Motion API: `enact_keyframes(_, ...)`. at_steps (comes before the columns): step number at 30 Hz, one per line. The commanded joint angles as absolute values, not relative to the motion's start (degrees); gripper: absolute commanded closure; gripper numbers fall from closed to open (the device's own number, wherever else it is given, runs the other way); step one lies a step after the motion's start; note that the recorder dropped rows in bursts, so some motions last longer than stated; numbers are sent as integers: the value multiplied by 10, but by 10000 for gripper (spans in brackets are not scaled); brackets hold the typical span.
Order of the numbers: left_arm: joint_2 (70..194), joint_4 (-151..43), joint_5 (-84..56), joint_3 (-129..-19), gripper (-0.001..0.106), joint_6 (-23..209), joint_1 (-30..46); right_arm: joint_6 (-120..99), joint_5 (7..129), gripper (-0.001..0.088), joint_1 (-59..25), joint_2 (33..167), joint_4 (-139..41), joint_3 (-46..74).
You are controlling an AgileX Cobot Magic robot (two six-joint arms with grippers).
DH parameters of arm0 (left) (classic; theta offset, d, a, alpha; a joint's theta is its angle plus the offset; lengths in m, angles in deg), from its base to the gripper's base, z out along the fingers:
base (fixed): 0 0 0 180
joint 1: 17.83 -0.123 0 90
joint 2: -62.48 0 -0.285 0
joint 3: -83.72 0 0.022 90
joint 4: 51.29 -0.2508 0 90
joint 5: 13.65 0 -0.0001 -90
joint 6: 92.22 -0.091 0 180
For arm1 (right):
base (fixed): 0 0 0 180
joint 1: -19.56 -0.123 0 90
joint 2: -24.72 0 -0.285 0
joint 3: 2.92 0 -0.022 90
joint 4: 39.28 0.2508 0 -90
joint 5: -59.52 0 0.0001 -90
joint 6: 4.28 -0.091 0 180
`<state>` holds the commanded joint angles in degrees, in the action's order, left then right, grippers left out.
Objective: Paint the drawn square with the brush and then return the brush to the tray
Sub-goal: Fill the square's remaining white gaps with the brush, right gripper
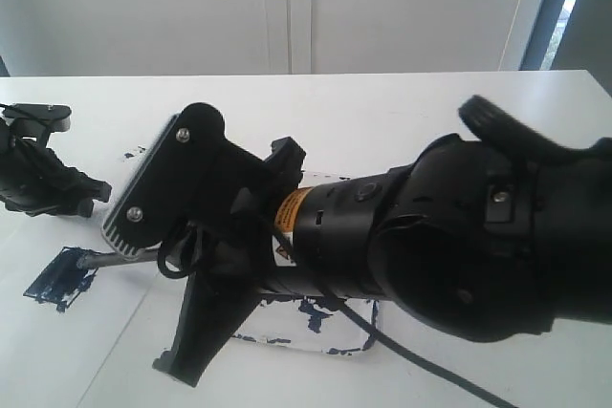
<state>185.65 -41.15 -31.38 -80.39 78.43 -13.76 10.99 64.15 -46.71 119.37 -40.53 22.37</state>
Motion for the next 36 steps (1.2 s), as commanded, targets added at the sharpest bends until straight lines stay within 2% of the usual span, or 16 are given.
enact_keyframes(28, 1856, -411, -314, -804, 517, 784, -138, 109, 610, 868, -444, 1199, -408, 224)
enact_keyframes(36, 1856, -411, -313, -804, 517, 784, -138, 105, 636, 868, -444, 1199, -406, 224)
